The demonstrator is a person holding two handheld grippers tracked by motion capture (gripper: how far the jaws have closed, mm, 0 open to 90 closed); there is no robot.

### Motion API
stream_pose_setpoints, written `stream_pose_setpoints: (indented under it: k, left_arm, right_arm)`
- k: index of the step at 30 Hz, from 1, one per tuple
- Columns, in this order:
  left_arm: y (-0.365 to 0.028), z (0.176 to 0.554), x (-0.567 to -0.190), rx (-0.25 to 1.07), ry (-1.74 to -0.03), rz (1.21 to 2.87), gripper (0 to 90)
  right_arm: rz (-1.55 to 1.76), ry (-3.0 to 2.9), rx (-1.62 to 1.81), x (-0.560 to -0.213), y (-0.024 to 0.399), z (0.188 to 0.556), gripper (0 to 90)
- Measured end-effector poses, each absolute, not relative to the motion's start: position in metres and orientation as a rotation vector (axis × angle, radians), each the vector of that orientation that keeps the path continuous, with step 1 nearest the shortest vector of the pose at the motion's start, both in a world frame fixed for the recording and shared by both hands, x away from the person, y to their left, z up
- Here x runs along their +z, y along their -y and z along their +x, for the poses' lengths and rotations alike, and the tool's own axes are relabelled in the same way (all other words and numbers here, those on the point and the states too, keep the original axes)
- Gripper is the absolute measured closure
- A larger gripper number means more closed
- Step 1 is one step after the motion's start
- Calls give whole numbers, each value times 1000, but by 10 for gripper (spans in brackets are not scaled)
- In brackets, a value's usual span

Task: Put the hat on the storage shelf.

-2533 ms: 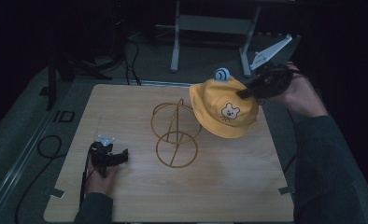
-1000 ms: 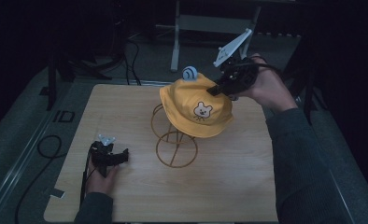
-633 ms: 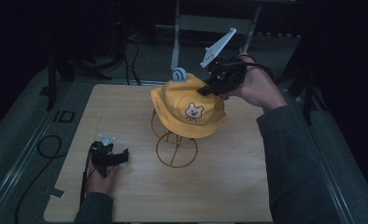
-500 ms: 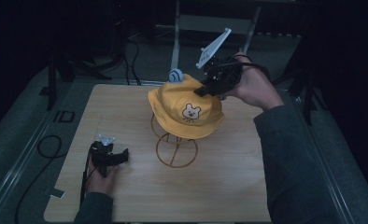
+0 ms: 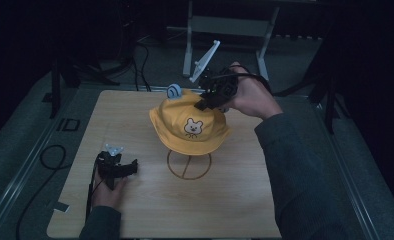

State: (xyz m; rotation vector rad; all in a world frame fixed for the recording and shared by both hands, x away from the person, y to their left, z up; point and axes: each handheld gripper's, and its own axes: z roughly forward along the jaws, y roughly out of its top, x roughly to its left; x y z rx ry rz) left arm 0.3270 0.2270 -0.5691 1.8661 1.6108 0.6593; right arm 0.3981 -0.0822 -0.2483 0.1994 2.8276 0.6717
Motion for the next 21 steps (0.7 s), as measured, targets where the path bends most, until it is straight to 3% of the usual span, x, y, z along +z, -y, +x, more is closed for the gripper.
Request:
stream_pose_setpoints:
  k: [12, 21]
  left_arm:
    - [-227, 327, -569, 660, -1611, 1866, 136]
    - [-227, 327, -569, 659, -1612, 1866, 136]
  right_arm:
    - [182, -2848, 657, -258, 66, 399, 754]
    - [210, -2835, 621, -265, 57, 399, 482]
